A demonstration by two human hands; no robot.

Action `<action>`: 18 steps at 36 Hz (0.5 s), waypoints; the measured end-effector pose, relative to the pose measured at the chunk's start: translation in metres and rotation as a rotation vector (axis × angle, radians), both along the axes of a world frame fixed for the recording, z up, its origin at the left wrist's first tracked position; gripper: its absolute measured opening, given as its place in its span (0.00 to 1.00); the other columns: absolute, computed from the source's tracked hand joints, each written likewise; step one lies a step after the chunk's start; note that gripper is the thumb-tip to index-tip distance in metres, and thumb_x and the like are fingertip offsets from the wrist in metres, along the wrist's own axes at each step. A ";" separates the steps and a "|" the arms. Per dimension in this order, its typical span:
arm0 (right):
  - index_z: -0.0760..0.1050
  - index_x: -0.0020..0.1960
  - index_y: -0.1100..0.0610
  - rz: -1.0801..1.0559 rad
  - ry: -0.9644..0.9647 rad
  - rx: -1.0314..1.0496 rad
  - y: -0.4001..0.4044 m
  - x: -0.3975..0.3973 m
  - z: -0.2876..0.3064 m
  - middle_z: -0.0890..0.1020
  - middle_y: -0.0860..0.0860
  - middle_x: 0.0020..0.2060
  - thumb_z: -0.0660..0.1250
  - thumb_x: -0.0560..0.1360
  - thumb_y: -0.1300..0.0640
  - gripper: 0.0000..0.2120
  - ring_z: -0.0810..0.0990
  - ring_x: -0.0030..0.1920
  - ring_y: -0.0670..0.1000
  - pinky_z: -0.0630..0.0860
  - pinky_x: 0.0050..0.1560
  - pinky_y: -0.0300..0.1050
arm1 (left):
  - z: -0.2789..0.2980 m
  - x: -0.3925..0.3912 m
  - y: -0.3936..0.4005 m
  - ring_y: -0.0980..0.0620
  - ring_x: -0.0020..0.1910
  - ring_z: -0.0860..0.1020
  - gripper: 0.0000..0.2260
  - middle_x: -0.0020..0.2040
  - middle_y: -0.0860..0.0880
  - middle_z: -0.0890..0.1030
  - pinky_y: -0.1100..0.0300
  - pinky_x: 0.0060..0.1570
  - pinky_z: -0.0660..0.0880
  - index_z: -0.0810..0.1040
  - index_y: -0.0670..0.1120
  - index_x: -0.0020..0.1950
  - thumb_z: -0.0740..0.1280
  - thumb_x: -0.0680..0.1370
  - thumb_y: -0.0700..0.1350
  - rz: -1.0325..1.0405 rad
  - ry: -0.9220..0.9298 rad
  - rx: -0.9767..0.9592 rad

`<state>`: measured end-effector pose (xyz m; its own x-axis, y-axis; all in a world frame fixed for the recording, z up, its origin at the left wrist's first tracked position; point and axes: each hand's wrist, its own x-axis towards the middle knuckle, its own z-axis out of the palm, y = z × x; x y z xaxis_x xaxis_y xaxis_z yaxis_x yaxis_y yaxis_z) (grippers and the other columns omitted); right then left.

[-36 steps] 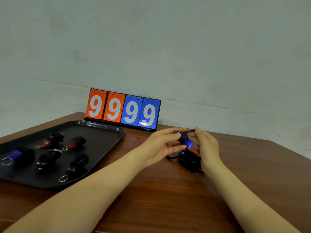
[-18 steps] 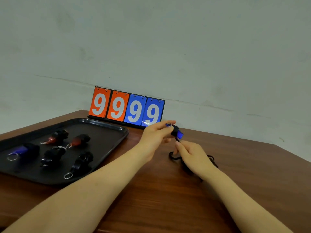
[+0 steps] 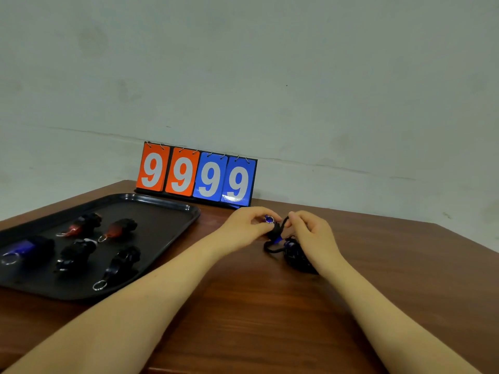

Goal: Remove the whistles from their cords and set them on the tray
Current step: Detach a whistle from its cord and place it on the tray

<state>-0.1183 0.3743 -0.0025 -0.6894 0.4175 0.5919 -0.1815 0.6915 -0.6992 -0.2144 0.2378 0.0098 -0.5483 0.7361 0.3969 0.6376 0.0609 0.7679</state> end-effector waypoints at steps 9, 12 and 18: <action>0.79 0.42 0.57 0.035 0.007 -0.267 0.005 0.000 0.003 0.71 0.45 0.22 0.59 0.81 0.51 0.15 0.67 0.25 0.44 0.64 0.27 0.35 | 0.009 0.021 -0.004 0.45 0.54 0.81 0.10 0.53 0.43 0.82 0.56 0.55 0.79 0.78 0.39 0.59 0.61 0.80 0.34 -0.418 -0.629 0.311; 0.76 0.38 0.57 0.061 -0.004 -0.333 0.005 -0.001 0.002 0.67 0.46 0.22 0.60 0.81 0.52 0.16 0.63 0.24 0.46 0.61 0.25 0.36 | 0.012 0.021 -0.005 0.47 0.50 0.82 0.09 0.50 0.42 0.83 0.57 0.50 0.81 0.79 0.40 0.55 0.60 0.80 0.34 -0.477 -0.837 0.471; 0.71 0.31 0.54 0.068 -0.042 -0.105 0.002 -0.007 -0.005 0.69 0.45 0.22 0.62 0.80 0.49 0.19 0.66 0.25 0.41 0.64 0.29 0.33 | 0.013 0.014 -0.002 0.45 0.51 0.82 0.09 0.50 0.40 0.83 0.56 0.51 0.81 0.78 0.40 0.56 0.61 0.80 0.34 -0.467 -1.031 0.711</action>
